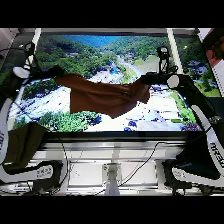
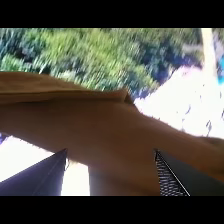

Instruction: Fold the clothes and pants, and hang the long-sleeved shirts on hangers.

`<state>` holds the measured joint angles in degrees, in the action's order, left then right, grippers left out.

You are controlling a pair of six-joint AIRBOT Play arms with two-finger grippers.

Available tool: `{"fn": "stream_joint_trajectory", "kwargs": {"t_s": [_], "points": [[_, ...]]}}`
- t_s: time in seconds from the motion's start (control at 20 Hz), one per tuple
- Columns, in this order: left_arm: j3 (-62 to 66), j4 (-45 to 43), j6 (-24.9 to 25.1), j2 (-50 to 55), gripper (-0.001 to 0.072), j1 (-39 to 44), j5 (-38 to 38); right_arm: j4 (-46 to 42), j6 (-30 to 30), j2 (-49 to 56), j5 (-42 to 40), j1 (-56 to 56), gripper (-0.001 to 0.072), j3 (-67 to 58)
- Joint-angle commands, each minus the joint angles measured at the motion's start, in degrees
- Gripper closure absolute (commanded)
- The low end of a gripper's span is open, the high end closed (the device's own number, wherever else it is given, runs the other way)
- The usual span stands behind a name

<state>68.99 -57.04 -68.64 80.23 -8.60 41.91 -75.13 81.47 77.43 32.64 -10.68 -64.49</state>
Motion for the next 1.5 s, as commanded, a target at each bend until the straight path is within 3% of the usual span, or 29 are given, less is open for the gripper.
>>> {"fn": "stream_joint_trajectory", "kwargs": {"t_s": [0.0,0.1,0.2,0.55,0.75,1.0,1.25,1.35,1.45], "points": [[0.02,-4.37,-3.15,-3.19,0.0129,-8.79,16.96,-0.07,0.24,0.13,-0.33,0.04,0.0694,0.09],[-0.24,-4.44,-3.43,-3.63,0.0129,-13.99,25.27,-0.07,0.24,0.13,-0.28,0.02,0.0694,0.09],[-3.10,-3.54,-3.30,-4.85,0.0131,-16.74,28.63,-0.07,0.26,0.13,-0.28,0.04,0.0694,0.09],[-27.71,16.28,5.29,-9.38,0.0131,-14.47,20.20,-0.07,0.24,0.13,-0.24,0.02,0.0694,0.09],[-32.00,16.74,9.35,-9.38,0.0130,-9.79,15.45,-0.11,0.20,0.13,0.31,0.02,0.0694,0.09],[-32.00,16.41,9.57,-6.86,0.0130,-4.85,6.34,-0.13,0.13,0.13,0.33,0.02,0.0694,0.09],[-31.98,17.77,9.57,-1.64,0.0134,-3.89,6.25,-0.13,0.13,0.13,0.33,0.04,0.0694,0.09],[-31.98,18.16,10.54,-0.68,0.0229,-3.02,5.75,-0.13,0.13,0.13,0.33,0.02,0.0694,0.09],[-31.98,18.18,11.26,-0.31,0.0235,-2.10,4.96,-0.13,0.13,0.13,0.33,0.02,0.0694,0.09]]}}
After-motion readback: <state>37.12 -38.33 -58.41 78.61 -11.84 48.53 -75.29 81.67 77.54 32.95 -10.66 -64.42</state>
